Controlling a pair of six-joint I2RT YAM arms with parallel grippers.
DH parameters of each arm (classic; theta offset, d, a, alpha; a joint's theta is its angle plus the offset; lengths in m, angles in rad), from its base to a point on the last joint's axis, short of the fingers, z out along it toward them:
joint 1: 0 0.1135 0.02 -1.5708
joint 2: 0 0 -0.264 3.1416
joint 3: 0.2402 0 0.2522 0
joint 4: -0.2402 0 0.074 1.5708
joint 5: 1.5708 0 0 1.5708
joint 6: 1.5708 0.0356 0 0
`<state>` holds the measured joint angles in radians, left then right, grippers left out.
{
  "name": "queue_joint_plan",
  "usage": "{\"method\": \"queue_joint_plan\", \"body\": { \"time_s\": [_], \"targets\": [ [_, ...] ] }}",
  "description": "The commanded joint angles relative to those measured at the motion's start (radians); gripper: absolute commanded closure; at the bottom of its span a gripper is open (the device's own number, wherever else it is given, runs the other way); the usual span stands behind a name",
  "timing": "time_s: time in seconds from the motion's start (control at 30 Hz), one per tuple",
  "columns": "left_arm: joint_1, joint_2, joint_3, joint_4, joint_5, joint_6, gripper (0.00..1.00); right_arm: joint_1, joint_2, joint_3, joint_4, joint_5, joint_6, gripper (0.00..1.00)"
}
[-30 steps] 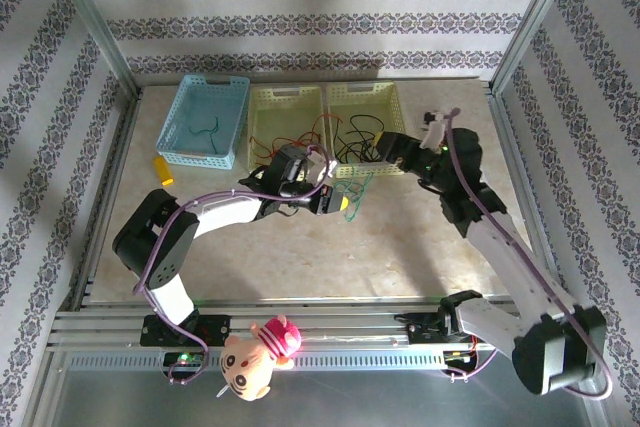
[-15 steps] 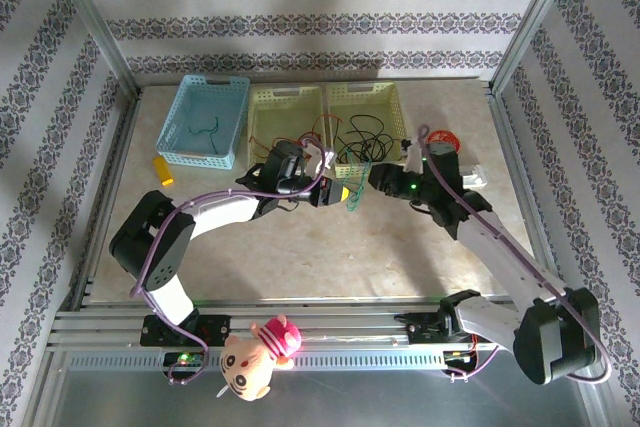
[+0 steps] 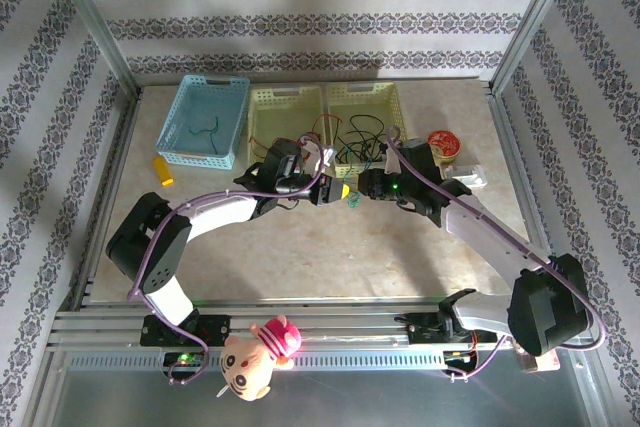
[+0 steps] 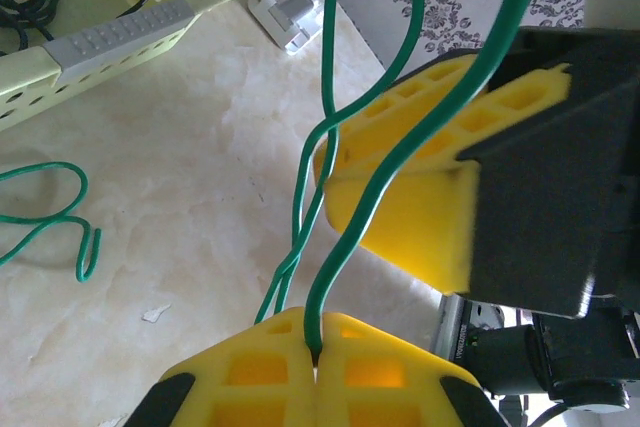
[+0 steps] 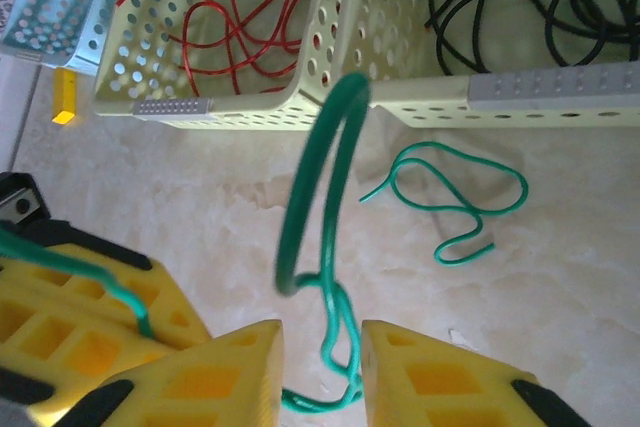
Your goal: Untangle the cables
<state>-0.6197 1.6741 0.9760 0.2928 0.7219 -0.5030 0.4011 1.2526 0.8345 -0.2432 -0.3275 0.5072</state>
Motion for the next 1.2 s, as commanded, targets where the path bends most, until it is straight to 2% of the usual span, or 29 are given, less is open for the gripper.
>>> {"method": "queue_joint_plan", "body": {
  "time_s": [0.0, 0.23, 0.43, 0.6, 0.7, 0.8, 0.9, 1.07, 1.17],
  "targets": [
    [0.009, -0.041, -0.013, 0.047, 0.004, 0.005, 1.00, -0.010, 0.018, 0.029, -0.006, 0.036, -0.024, 0.75],
    [0.009, -0.073, -0.021, 0.019, 0.004, 0.042, 1.00, -0.026, 0.040, 0.028, 0.016, 0.061, -0.004, 0.85],
    [0.009, -0.116, -0.055, -0.012, -0.045, 0.075, 1.00, -0.109, 0.018, -0.013, 0.053, 0.052, 0.088, 0.95],
    [0.011, -0.153, -0.091, -0.029, -0.153, 0.095, 1.00, -0.198, -0.021, -0.077, 0.113, -0.110, 0.154, 0.95],
    [0.013, -0.165, -0.099, -0.035, -0.215, 0.101, 1.00, -0.213, -0.045, -0.088, 0.114, -0.240, 0.115, 0.95],
    [0.024, -0.178, -0.098, -0.031, -0.244, 0.107, 1.00, -0.214, -0.057, -0.083, 0.036, -0.315, 0.041, 0.95],
    [0.048, -0.204, -0.087, -0.032, -0.248, 0.114, 1.00, -0.214, -0.076, -0.089, -0.050, -0.284, -0.019, 0.95],
    [0.098, -0.275, -0.049, -0.052, -0.228, 0.120, 1.00, -0.201, -0.098, -0.080, -0.161, -0.130, -0.088, 0.95],
    [0.102, -0.311, 0.000, -0.094, -0.168, 0.148, 1.00, -0.184, -0.101, -0.068, -0.183, -0.042, -0.098, 0.95]
  ]
}}
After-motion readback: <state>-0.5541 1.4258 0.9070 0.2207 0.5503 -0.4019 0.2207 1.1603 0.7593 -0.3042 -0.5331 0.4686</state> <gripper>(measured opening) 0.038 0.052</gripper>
